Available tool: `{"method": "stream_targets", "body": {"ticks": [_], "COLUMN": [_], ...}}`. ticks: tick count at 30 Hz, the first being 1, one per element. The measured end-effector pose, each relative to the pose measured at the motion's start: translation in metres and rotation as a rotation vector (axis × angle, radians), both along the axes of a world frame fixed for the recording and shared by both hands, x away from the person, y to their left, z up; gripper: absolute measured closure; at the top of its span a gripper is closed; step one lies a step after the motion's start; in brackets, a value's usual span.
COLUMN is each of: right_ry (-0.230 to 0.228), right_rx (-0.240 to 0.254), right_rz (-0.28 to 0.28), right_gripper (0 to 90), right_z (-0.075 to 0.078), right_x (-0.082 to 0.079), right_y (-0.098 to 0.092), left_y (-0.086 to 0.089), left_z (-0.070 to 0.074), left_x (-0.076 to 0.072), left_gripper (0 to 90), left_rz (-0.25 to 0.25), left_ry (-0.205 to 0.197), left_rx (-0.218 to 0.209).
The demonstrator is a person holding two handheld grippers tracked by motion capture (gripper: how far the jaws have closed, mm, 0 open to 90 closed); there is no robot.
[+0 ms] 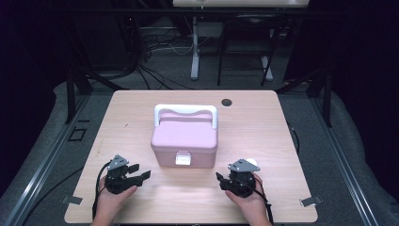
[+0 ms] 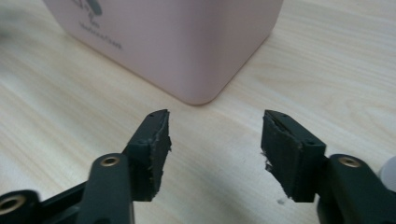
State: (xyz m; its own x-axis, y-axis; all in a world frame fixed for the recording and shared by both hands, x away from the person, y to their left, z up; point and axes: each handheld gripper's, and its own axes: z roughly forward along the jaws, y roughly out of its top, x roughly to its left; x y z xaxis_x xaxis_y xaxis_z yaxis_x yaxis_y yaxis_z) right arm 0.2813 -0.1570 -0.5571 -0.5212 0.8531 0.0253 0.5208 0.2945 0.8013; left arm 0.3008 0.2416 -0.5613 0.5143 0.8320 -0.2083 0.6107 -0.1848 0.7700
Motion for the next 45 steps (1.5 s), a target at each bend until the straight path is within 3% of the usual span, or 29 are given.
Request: {"method": "stream_targets", "body": {"ticks": [4, 8, 11, 16, 20, 32, 35, 42, 45], "right_ry": [-0.02, 0.003, 0.006, -0.002, 0.005, 0.018, 0.015, 0.032, 0.029], "right_rx": [-0.006, -0.001, -0.001, -0.013, -0.022, -0.017, -0.018, -0.001, 0.005], "right_rz": [0.0, -0.016, -0.013, -0.006, -0.009, -0.037, -0.035, -0.05, -0.055], "right_gripper": [47.3, 48.8, 49.1, 49.7, 50.2, 53.0, 53.3, 58.4, 59.4], "right_z": [-0.003, -0.002, -0.004, -0.005, -0.005, -0.009, -0.009, -0.006, -0.006], "right_x": [-0.001, -0.001, -0.001, -0.002, 0.0, 0.009, 0.011, 0.017, 0.021], "right_y": [0.001, 0.001, 0.002, 0.003, 0.003, 0.004, 0.005, 0.006, 0.006], "left_y": [0.003, 0.003, 0.003, 0.005, 0.004, 0.005, 0.006, 0.002, 0.0], "left_z": [0.001, 0.002, 0.002, 0.004, 0.003, -0.002, -0.002, 0.002, 0.003], "left_x": [0.0, 0.001, 0.002, 0.001, 0.002, 0.015, 0.017, 0.022, 0.026], "left_gripper": [42.3, 42.2, 42.3, 43.0, 45.9, 53.3, 53.2, 55.0, 57.7], "left_rz": [-0.002, -0.002, 0.001, 0.009, 0.009, 0.038, 0.034, 0.075, 0.082], "left_ry": [-0.004, -0.021, -0.038, -0.023, -0.033, -0.013, -0.01, -0.031, -0.023], "left_rx": [-0.019, 0.004, -0.009, -0.014, -0.044, -0.035, -0.061, -0.032, -0.027]}}
